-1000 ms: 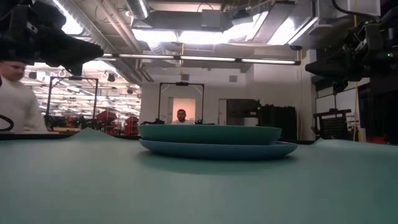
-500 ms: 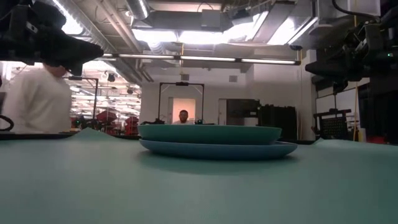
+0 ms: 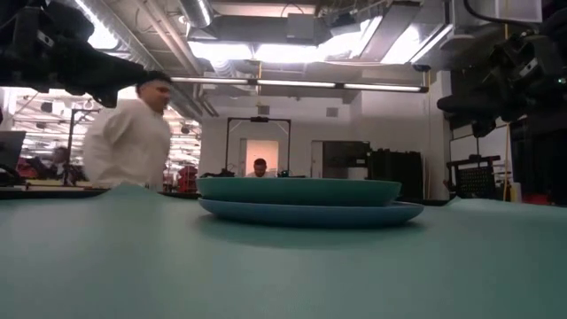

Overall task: Stack plastic plates
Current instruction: Return to Home Position

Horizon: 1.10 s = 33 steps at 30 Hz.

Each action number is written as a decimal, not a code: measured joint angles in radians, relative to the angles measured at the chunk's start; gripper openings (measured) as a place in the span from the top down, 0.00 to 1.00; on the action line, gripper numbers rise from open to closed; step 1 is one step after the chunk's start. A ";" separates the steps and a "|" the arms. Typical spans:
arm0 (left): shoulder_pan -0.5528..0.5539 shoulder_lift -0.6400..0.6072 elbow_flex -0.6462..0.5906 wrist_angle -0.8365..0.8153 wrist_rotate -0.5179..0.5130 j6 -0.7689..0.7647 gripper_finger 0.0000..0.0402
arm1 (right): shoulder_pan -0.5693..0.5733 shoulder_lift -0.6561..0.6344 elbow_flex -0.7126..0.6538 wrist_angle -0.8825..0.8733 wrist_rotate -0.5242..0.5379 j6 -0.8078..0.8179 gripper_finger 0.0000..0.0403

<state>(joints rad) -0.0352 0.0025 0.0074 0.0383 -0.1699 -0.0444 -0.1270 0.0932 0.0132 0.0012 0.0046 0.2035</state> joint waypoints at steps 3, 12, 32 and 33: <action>0.000 0.000 0.000 0.000 0.000 0.000 0.85 | 0.012 0.010 0.000 -0.001 -0.007 0.000 1.00; 0.000 0.000 0.000 0.000 0.000 0.000 0.85 | 0.009 0.009 0.000 -0.002 -0.015 0.001 1.00; 0.000 0.000 0.000 0.000 0.000 0.000 0.85 | 0.009 0.009 0.000 -0.003 -0.015 0.001 1.00; 0.000 0.000 0.000 0.000 0.000 0.000 0.85 | 0.009 0.009 0.000 -0.003 -0.015 0.001 1.00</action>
<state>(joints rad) -0.0353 0.0025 0.0074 0.0383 -0.1703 -0.0442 -0.1181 0.1024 0.0132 -0.0013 -0.0105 0.2043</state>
